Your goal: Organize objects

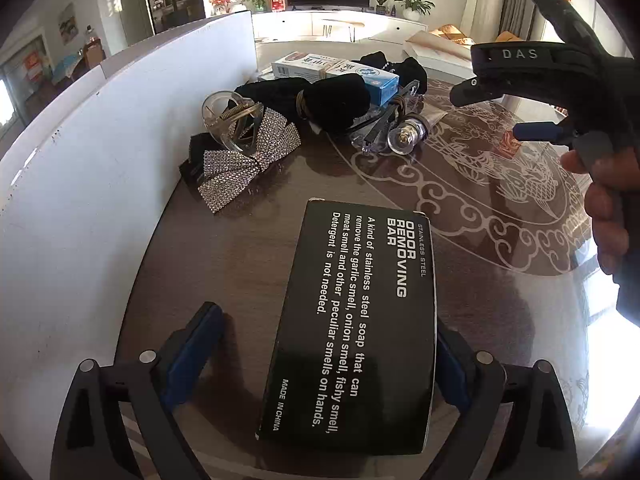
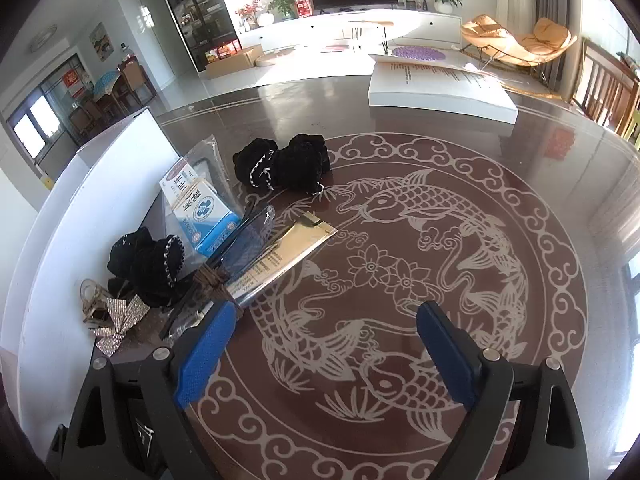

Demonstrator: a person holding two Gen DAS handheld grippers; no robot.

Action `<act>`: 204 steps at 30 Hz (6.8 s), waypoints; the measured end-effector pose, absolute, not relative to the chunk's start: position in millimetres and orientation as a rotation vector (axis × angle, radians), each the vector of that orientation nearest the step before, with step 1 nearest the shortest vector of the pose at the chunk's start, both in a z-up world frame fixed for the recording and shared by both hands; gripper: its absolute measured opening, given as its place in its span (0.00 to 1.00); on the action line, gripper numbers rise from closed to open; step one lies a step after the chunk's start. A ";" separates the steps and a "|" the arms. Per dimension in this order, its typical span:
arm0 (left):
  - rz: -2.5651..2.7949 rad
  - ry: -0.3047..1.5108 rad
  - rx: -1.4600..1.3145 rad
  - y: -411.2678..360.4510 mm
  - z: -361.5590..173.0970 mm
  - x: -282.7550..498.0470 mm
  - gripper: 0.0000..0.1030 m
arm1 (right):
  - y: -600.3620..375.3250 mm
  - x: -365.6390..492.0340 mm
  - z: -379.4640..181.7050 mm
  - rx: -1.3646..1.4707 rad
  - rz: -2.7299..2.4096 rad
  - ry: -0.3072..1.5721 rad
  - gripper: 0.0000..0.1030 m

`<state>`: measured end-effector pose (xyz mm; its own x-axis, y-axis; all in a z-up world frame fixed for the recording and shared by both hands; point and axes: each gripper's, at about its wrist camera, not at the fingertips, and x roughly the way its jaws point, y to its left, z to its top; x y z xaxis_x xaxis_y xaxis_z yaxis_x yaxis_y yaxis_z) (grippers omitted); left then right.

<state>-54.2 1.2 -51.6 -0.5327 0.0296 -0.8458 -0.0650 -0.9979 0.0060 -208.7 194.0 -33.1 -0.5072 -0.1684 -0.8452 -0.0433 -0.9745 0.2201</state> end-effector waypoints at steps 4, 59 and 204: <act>2.703 0.057 -1.491 1.2 -51.6 -54.2 0.93 | 180.2 -225.1 -47.9 1.595 -2.600 -0.376 0.75; 2.705 0.032 -1.503 0.0 -56.0 -60.4 1.00 | 126.6 -200.6 -54.9 1.616 -2.466 0.115 0.26; 2.830 -0.088 -1.588 0.2 -50.9 -42.0 1.00 | 121.3 -188.0 -27.0 1.414 -2.539 -0.008 0.80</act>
<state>-42.0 0.2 -50.9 -0.5174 -0.0641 -0.8534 0.1171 -0.9931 0.0036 -188.0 121.3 -27.0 -0.5055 -0.2064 -0.8377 0.2011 -0.9724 0.1182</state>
